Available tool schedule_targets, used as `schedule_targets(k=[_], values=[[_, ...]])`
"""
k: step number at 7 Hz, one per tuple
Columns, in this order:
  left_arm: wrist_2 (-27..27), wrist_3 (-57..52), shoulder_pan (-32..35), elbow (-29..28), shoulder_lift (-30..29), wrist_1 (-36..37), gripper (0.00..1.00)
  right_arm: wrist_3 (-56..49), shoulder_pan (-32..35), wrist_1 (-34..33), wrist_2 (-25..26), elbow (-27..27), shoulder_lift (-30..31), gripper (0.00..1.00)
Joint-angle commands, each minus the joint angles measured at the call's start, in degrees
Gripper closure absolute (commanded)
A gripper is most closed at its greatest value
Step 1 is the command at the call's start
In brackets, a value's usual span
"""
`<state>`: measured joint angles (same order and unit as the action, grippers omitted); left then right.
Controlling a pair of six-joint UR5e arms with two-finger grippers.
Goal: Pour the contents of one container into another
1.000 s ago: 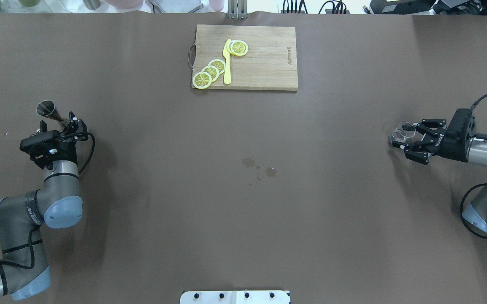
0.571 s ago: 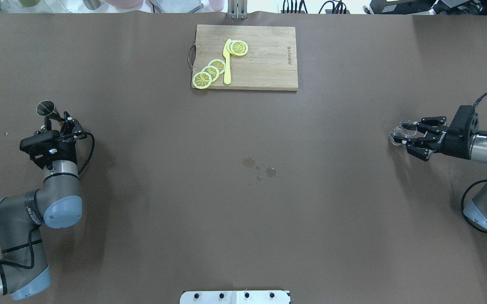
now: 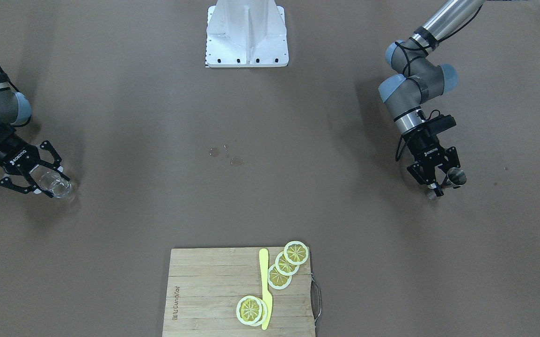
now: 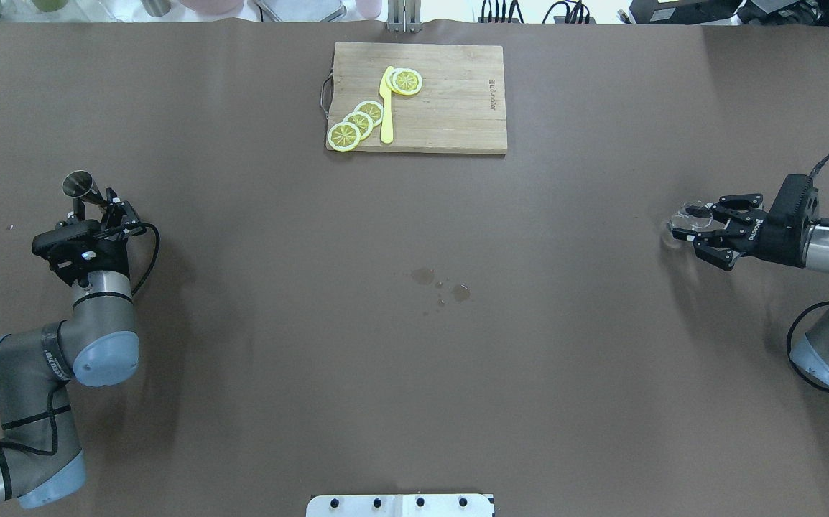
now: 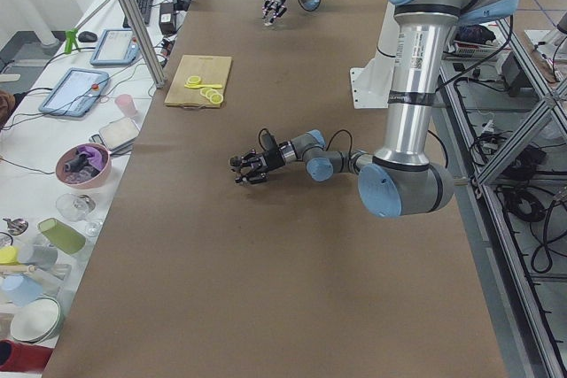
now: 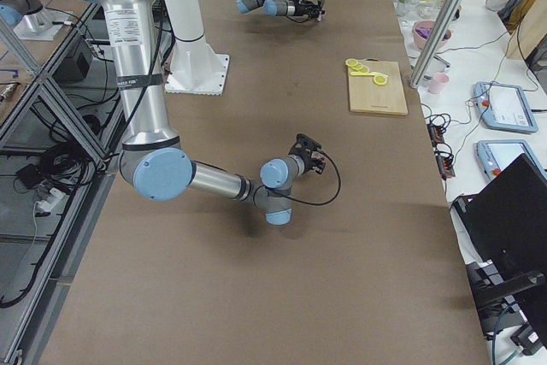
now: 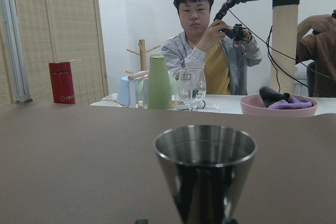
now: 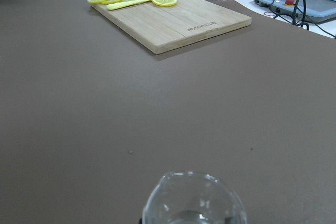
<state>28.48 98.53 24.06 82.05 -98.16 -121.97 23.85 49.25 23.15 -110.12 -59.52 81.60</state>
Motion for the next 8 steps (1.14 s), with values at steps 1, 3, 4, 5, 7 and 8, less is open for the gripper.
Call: schedule_targets(k=[1, 3, 4, 5, 7, 8], values=[[0.09, -0.09, 0.02, 0.04, -0.1, -0.11, 0.57, -0.03, 2.07, -3.96, -3.84, -3.38, -0.22, 1.0], [0.17, -0.88, -0.15, -0.22, 0.08, -0.2, 0.82, -0.03, 3.75, -7.67, -7.9, -6.39, -0.48, 1.0], [0.61, -1.4, -0.15, 0.13, 0.08, -0.28, 1.0, -0.03, 5.58, -9.42, -10.88, -6.4, -2.66, 1.0], [0.61, -5.85, -0.07, 1.52, 0.16, -0.72, 1.0, -0.03, 8.9, -11.1, -14.56, -6.4, -4.33, 1.0], [0.79, -13.44, 0.02, 9.5, 2.0, -2.21, 1.0, -0.2, 11.22, -12.96, -19.08, -7.1, -5.93, 1.0], [3.75, -13.45, 0.11, 11.71, 2.1, -2.91, 1.0, -0.2, 11.22, -12.96, -19.25, -7.19, -6.89, 1.0]])
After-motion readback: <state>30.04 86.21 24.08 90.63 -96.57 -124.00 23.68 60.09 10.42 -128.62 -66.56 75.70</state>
